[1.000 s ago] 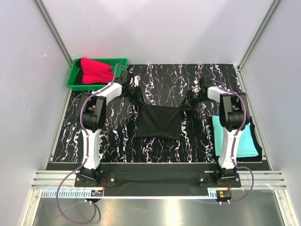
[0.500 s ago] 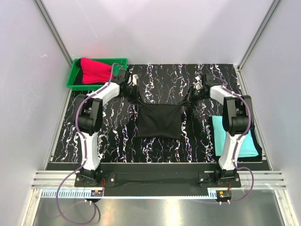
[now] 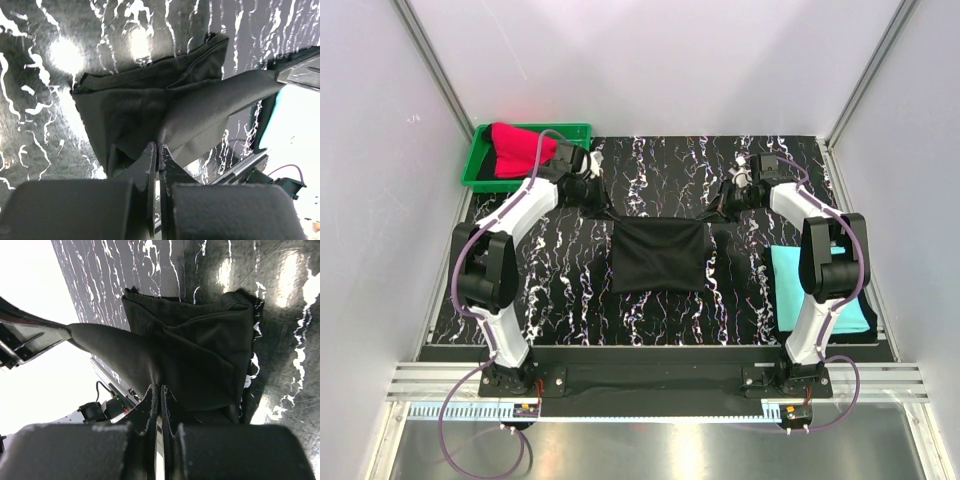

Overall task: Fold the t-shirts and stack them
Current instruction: Fold the tshirt

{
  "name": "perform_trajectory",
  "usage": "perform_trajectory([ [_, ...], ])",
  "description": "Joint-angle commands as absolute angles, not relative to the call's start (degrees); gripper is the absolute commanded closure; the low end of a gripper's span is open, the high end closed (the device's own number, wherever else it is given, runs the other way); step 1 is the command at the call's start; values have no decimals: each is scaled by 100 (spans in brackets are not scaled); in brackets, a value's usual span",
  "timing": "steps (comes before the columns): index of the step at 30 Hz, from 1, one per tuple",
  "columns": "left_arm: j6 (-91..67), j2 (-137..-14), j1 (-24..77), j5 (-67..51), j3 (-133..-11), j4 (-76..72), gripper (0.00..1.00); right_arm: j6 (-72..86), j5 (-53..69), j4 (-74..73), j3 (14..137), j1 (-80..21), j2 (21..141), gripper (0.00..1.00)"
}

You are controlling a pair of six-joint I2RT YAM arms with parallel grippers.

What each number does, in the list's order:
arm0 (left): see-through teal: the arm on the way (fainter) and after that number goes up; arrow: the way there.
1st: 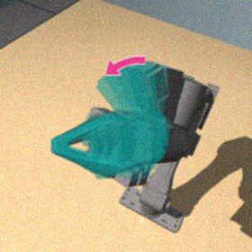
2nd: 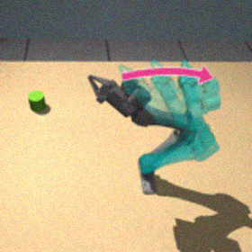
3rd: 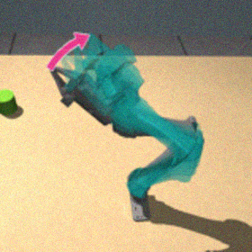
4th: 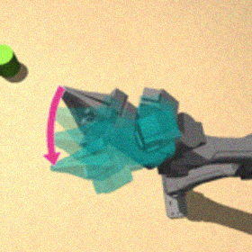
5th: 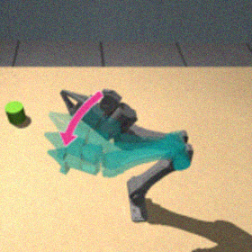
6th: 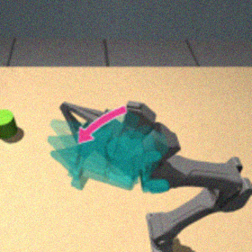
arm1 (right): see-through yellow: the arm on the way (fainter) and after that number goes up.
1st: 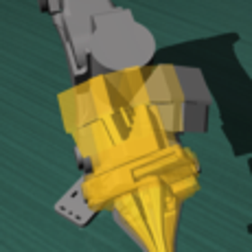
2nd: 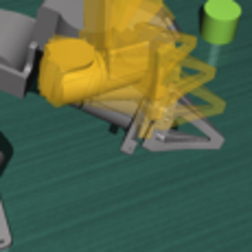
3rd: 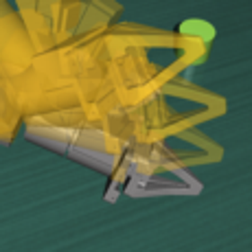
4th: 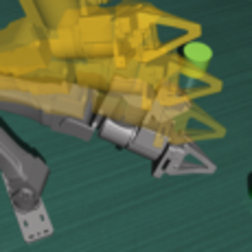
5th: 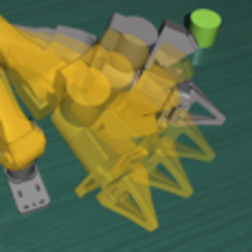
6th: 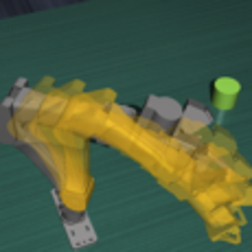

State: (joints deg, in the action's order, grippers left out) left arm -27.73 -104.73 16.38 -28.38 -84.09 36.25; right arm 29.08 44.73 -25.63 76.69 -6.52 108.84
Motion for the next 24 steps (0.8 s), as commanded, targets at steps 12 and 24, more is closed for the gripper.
perform_trajectory([
  [12, -2602, -11206, 1398, -2041, -8947, 3806, 100, 3094, 4421, -2637, 9131, -730, 11969, 98],
  [24, -2409, -12120, 1345, -1829, -9703, 4069, 100, 3032, 4333, -2663, 9659, -738, 12823, 94],
])
